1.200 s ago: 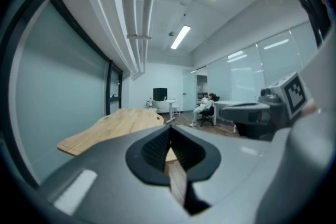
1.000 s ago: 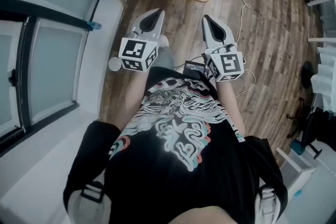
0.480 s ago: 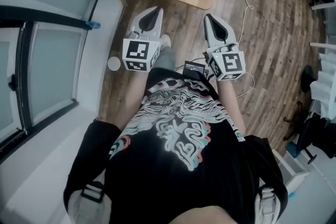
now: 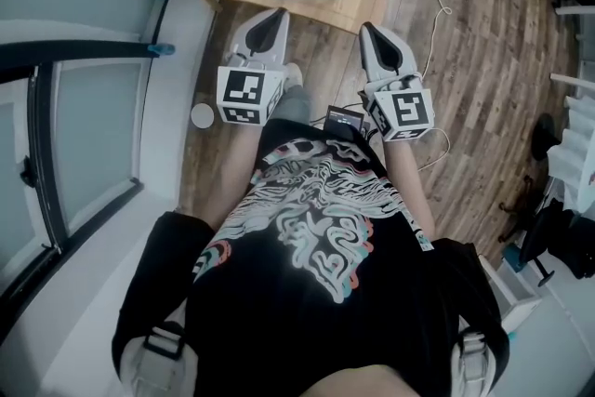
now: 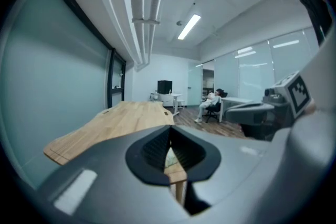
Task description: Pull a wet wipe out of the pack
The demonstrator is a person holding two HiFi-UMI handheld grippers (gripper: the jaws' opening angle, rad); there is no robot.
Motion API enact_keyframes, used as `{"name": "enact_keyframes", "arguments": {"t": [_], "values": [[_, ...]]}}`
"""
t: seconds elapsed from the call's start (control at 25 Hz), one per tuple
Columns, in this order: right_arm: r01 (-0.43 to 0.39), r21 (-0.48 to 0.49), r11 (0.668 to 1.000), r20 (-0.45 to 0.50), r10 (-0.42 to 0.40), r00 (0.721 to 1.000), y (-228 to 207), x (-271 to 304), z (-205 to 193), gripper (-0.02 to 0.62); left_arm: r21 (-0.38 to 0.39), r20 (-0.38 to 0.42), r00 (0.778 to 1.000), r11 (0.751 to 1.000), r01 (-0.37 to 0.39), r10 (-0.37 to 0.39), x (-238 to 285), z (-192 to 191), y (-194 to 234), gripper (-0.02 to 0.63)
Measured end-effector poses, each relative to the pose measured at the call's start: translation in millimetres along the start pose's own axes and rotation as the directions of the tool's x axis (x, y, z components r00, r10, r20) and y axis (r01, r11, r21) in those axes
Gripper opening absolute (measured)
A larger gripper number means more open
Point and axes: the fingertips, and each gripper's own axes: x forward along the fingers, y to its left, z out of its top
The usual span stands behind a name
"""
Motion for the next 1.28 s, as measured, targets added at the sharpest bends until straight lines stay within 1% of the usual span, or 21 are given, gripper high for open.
{"name": "enact_keyframes", "arguments": {"t": [0.24,0.6,0.76,1.0,1.28], "values": [[0.009,0.008,1.0,-0.033,-0.008,0.999,-16.9,43.1,-1.9,-0.002,-0.002,-0.022,1.0,1.0,0.017,-0.018,40.7,2.0,31.8,-0.011],[0.03,0.015,0.999,-0.075,-0.029,0.997,-34.7,89.2,-8.0,-0.002,0.01,-0.072,0.995,0.997,0.076,-0.075,84.5,-3.6,62.6,-0.011],[0.043,0.032,0.999,-0.1,-0.04,0.994,-39.3,104.6,-13.1,-0.002,0.006,-0.082,0.992,0.996,0.092,-0.091,96.5,-4.9,73.7,-0.012],[0.042,0.053,0.998,-0.124,-0.035,0.992,-31.2,132.2,-20.7,0.0,0.006,-0.089,0.988,0.992,0.123,-0.122,106.2,-11.7,94.9,-0.012],[0.048,0.036,0.998,-0.131,-0.043,0.99,-31.3,142.8,-19.7,-0.002,0.0,-0.077,0.987,0.99,0.143,-0.142,117.2,-5.5,102.9,-0.011]]}}
